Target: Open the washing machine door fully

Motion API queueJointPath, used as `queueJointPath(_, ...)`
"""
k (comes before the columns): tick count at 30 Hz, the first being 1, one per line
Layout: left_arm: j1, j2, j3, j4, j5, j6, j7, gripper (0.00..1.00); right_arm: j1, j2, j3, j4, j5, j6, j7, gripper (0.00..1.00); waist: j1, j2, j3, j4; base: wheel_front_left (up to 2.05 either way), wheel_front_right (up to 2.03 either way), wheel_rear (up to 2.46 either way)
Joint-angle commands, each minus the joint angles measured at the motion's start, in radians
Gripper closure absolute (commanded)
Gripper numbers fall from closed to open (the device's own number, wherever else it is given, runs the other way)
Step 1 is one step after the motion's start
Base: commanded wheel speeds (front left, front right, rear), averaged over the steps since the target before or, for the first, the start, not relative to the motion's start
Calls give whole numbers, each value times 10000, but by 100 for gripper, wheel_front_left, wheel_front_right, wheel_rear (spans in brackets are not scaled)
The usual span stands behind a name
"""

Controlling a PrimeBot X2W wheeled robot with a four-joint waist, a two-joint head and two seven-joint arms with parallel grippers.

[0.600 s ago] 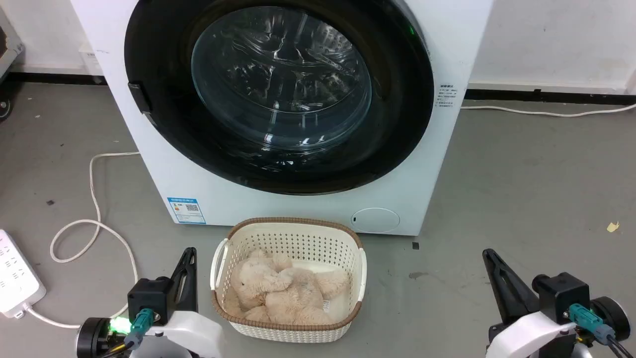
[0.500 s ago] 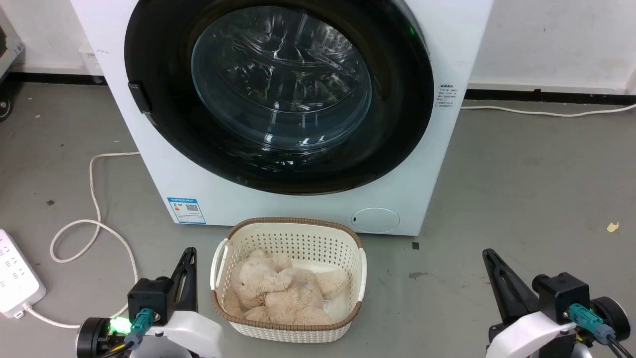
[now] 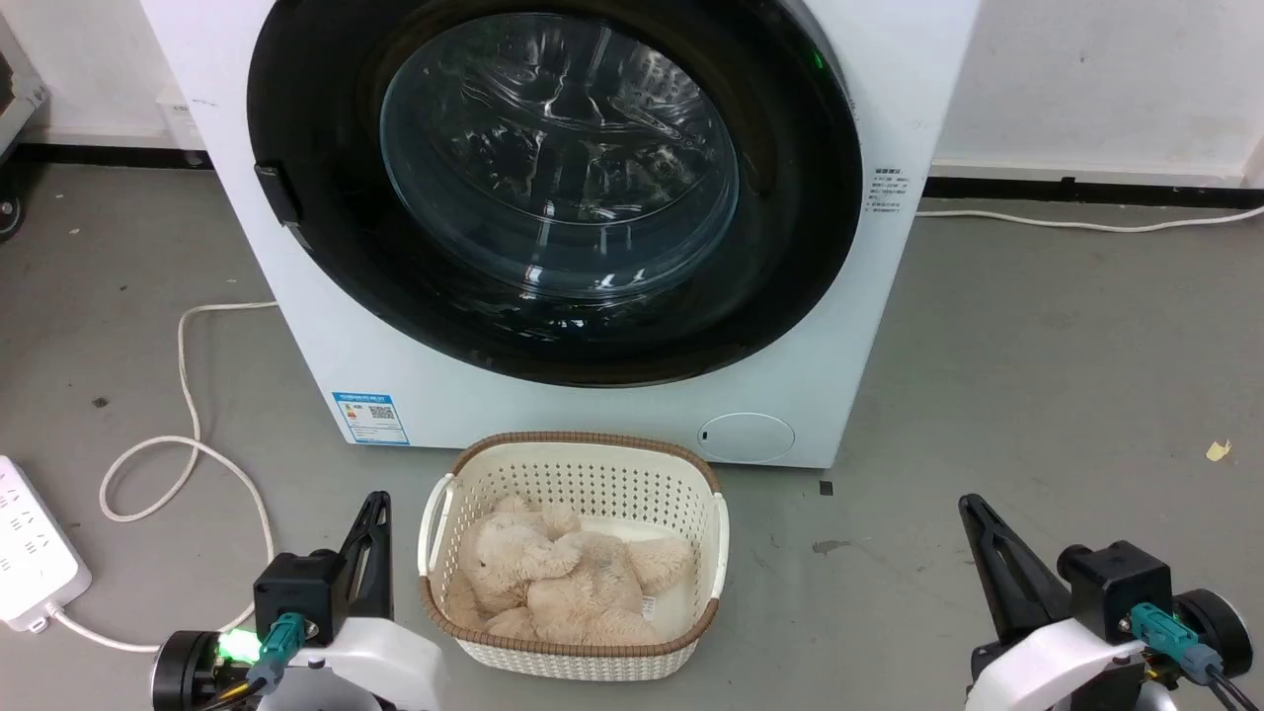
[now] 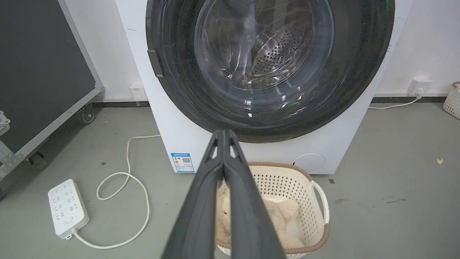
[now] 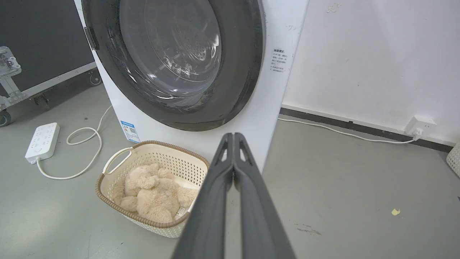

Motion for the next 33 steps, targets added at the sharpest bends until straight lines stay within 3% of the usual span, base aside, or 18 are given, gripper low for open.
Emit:
queueJointPath(1, -8, 5, 9, -37, 28, 20, 3, 100, -117, 49, -1, 16, -76, -15, 7, 100, 0, 0, 0, 0, 0, 0, 0)
queueJointPath(14, -8, 5, 9, -37, 28, 20, 3, 100, -117, 49, -1, 16, -76, -15, 7, 100, 0, 0, 0, 0, 0, 0, 0)
queueJointPath(15, 0, 0, 2, 0, 0, 0, -1, 0, 0, 0, 2, 0, 1, 0, -1, 0, 0, 0, 0, 0, 0, 0, 0)
queueJointPath(33, -13, -1, -184, -45, -64, 71, -293, 0, -34, 4, -24, -31, 198, -2, -295, 0, 0, 0, 108, 25, 0, 0, 0)
